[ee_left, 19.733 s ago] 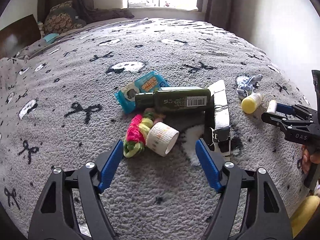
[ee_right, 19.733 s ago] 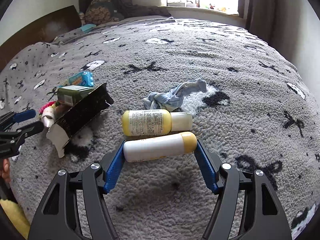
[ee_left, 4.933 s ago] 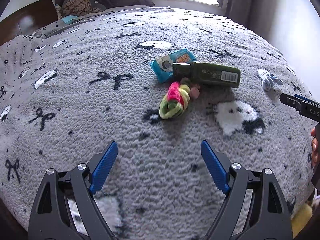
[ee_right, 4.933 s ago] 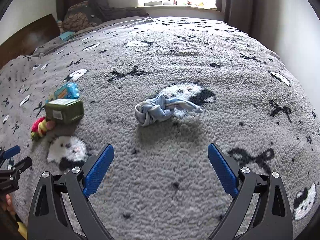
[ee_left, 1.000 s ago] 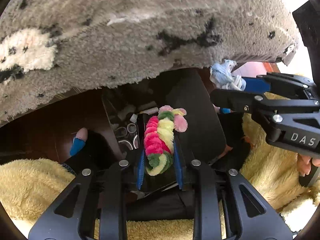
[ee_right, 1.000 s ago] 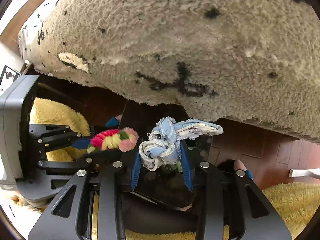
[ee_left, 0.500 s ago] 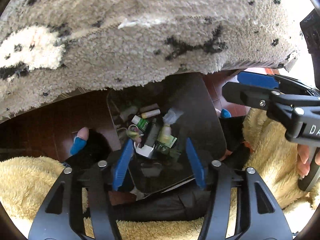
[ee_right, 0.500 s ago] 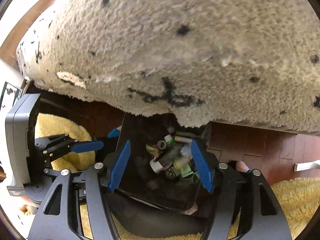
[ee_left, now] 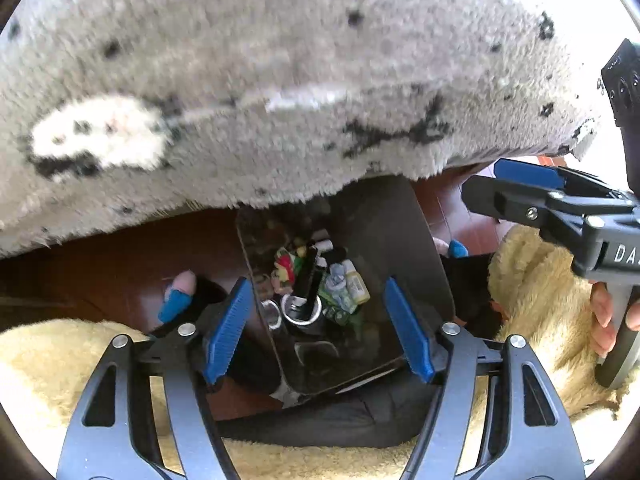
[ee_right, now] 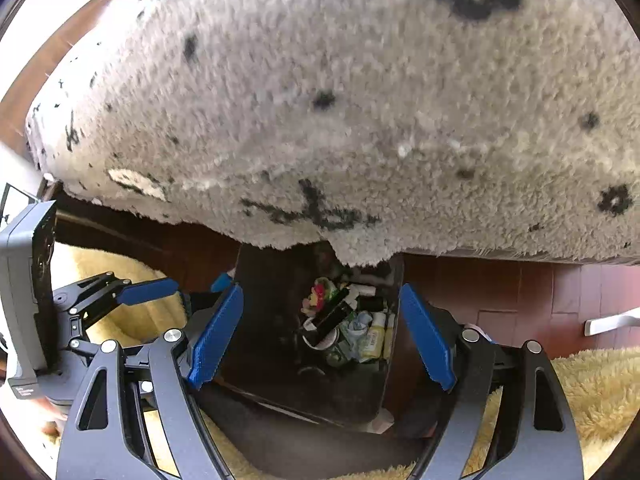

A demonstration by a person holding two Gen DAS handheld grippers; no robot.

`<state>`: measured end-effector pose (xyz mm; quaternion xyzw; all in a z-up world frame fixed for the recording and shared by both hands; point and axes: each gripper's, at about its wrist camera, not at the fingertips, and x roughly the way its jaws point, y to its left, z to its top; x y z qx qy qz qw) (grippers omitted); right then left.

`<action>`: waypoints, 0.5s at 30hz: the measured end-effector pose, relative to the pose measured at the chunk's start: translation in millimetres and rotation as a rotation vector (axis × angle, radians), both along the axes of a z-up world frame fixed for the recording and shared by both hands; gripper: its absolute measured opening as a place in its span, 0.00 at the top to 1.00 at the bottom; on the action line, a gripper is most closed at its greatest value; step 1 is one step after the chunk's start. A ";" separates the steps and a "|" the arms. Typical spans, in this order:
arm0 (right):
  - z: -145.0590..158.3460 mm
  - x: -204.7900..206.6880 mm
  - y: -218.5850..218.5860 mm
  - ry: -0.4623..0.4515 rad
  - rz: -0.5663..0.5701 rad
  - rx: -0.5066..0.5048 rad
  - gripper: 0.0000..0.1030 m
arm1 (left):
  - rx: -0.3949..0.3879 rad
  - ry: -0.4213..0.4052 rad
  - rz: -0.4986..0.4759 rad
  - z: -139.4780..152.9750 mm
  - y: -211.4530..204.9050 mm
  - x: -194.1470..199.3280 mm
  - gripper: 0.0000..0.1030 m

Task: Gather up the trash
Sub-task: 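Raise both tools back over the bed toward the wipe pack and bottle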

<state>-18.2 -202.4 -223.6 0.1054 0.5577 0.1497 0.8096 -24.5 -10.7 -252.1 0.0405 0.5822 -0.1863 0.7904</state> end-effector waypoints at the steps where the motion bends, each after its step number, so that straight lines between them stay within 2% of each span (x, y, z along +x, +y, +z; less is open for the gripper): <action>1: 6.7 0.2 -2.3 -0.010 -0.005 0.005 0.21 | 0.000 -0.014 -0.001 6.8 2.4 0.0 0.35; 5: 49.5 3.5 -18.8 -0.090 -0.036 0.065 0.21 | -0.007 -0.085 0.022 42.7 15.5 6.9 0.35; 11: 123.1 24.3 -36.4 -0.249 -0.038 0.013 0.19 | -0.005 -0.225 0.051 107.2 35.1 28.5 0.33; 15: 156.7 47.9 -44.0 -0.328 -0.044 -0.046 0.19 | -0.002 -0.295 0.067 142.3 41.6 46.4 0.32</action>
